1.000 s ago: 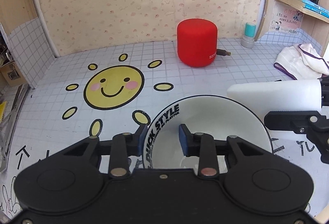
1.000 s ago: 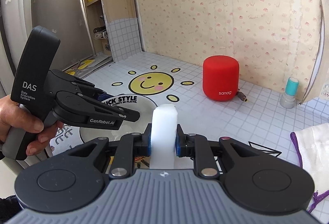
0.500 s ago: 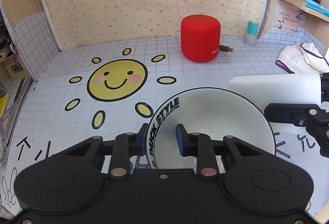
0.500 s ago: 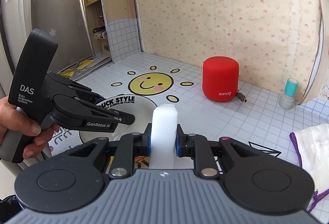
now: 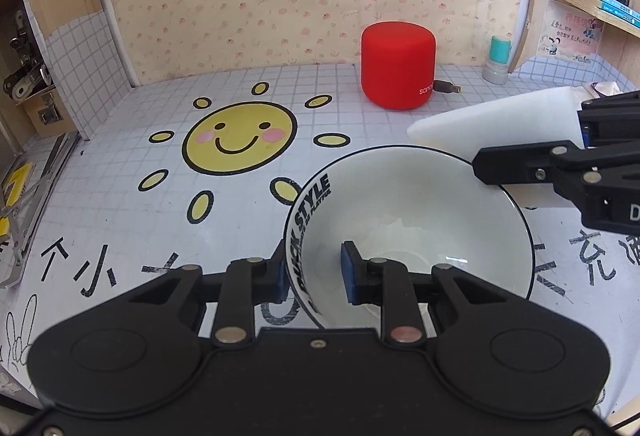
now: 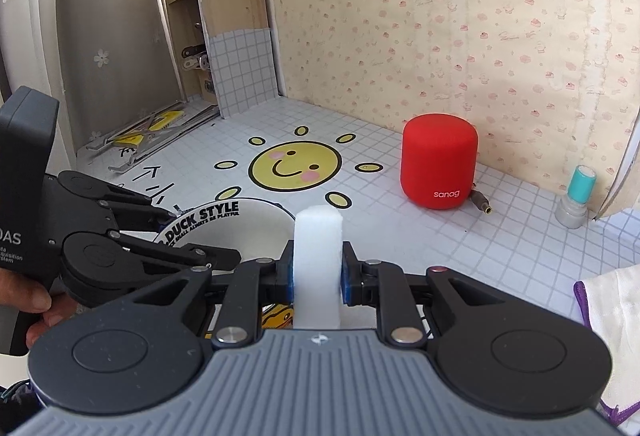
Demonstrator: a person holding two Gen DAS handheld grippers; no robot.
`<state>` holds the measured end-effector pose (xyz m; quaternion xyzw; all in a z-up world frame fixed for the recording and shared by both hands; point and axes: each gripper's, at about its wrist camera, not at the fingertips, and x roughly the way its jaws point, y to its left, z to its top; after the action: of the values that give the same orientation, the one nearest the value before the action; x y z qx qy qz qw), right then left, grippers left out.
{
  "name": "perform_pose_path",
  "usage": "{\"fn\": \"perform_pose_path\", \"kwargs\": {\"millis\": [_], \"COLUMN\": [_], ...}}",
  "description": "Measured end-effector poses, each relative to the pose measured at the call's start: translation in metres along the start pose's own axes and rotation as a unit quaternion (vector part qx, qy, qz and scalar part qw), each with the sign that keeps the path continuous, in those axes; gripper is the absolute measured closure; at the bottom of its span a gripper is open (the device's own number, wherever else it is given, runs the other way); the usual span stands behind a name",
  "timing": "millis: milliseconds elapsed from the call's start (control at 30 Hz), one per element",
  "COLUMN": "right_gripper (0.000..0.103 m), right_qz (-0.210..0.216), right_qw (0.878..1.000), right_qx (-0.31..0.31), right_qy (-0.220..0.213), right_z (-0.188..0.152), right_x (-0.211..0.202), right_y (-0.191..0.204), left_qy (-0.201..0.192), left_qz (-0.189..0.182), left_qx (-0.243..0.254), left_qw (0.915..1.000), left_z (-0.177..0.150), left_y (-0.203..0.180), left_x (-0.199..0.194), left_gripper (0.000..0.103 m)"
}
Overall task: Clean bowl
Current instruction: 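Scrub the white sponge over the bowl rim with the right gripper while the left gripper holds the bowl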
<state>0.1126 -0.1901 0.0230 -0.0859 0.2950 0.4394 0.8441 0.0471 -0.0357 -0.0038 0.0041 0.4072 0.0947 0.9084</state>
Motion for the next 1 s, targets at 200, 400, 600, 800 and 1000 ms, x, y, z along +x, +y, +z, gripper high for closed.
{"fn": "perform_pose_path", "kwargs": {"millis": [200, 400, 600, 800, 1000], "right_gripper": [0.081, 0.081, 0.081, 0.08, 0.08], "right_qz": [0.002, -0.002, -0.011, -0.014, -0.014], "right_qw": [1.0, 1.0, 1.0, 1.0, 1.0], "right_qx": [-0.006, -0.007, -0.017, -0.02, -0.018], "right_qy": [0.007, 0.006, 0.0, -0.004, -0.008], "right_z": [0.011, 0.006, -0.004, -0.01, -0.013], "right_x": [0.013, 0.011, -0.001, -0.008, -0.015], "right_y": [-0.002, 0.0, 0.004, 0.007, 0.008], "left_qy": [0.0, -0.001, -0.001, -0.002, -0.003], "left_qz": [-0.001, -0.004, -0.01, -0.011, -0.008], "left_qx": [-0.004, -0.01, -0.014, -0.015, -0.015], "left_qw": [1.0, 0.9999, 0.9999, 0.9998, 0.9998], "left_z": [-0.003, -0.003, -0.003, -0.003, -0.004], "left_y": [-0.001, 0.0, -0.001, -0.001, -0.005], "left_x": [-0.001, -0.001, -0.002, -0.002, -0.002], "left_gripper": [0.076, 0.076, 0.076, 0.076, 0.076]}}
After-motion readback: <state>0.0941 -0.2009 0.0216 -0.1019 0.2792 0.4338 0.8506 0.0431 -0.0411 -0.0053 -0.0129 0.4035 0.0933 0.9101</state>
